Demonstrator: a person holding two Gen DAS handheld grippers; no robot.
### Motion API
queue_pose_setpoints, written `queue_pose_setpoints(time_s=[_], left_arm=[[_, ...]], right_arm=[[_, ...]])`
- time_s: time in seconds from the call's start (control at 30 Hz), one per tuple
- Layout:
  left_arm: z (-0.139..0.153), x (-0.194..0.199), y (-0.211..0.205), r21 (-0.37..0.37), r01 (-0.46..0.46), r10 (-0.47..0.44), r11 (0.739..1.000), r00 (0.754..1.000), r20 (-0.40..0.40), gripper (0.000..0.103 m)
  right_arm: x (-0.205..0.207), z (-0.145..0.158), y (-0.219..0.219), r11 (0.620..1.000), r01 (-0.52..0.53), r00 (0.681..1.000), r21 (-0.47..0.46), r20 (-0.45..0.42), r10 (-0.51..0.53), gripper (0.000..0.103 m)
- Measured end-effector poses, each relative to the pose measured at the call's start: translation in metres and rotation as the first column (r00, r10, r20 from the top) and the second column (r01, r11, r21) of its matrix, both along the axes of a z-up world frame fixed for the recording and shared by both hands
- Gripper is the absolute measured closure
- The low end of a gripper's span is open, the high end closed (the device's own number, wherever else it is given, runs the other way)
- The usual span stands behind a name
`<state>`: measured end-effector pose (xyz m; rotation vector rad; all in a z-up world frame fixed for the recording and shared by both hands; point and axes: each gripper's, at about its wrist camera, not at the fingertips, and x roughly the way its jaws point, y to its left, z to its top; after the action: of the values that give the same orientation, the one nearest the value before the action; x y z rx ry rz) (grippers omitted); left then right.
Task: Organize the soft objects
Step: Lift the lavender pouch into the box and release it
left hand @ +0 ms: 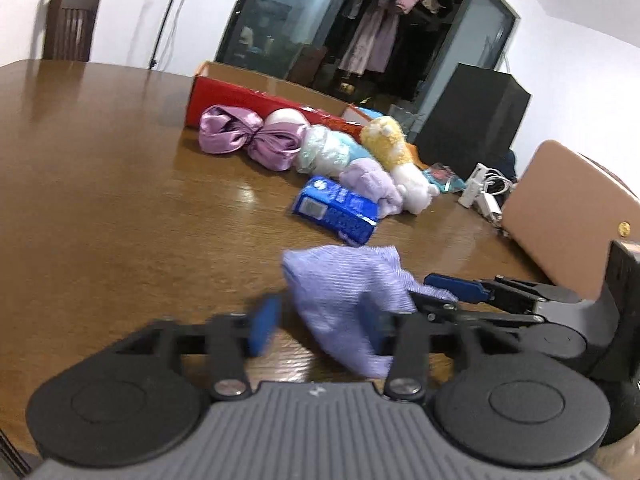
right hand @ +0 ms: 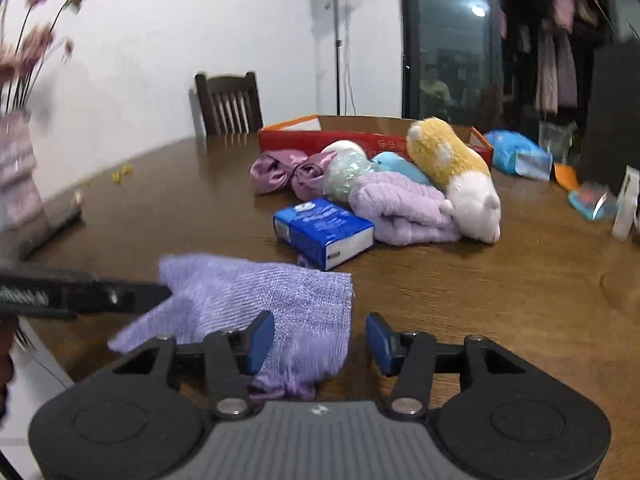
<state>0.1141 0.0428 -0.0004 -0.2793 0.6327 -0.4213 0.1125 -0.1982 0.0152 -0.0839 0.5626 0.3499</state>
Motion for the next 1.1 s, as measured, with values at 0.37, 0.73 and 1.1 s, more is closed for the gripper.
queue_pose_setpoints(time_s=[0.37,0.73,1.1], left_arm=[[-0.003,-0.001,0.001,-0.131,0.069,-0.074,0.989,0.997,-0.036,0.091],[0.114,0.140,0.024,-0.122,0.133,-0.105,0.984,0.971,0.215,0.094],[0.100,0.359,0.004,0.218,0.016,-0.008,0.976,0.999,-0.041,0.092]], right_arm=[[-0.009,-0.003,0.009,0.999,-0.048,0.998,0.013,0.039,0.048,0.090],[0.072,0.112,-0.001,0.980,-0.143,0.962,0.138,0.251,0.106,0.092],[0.325,0.103,0.069,0.999,-0.038,0.999,0.000,-0.028,0.038,0.092]])
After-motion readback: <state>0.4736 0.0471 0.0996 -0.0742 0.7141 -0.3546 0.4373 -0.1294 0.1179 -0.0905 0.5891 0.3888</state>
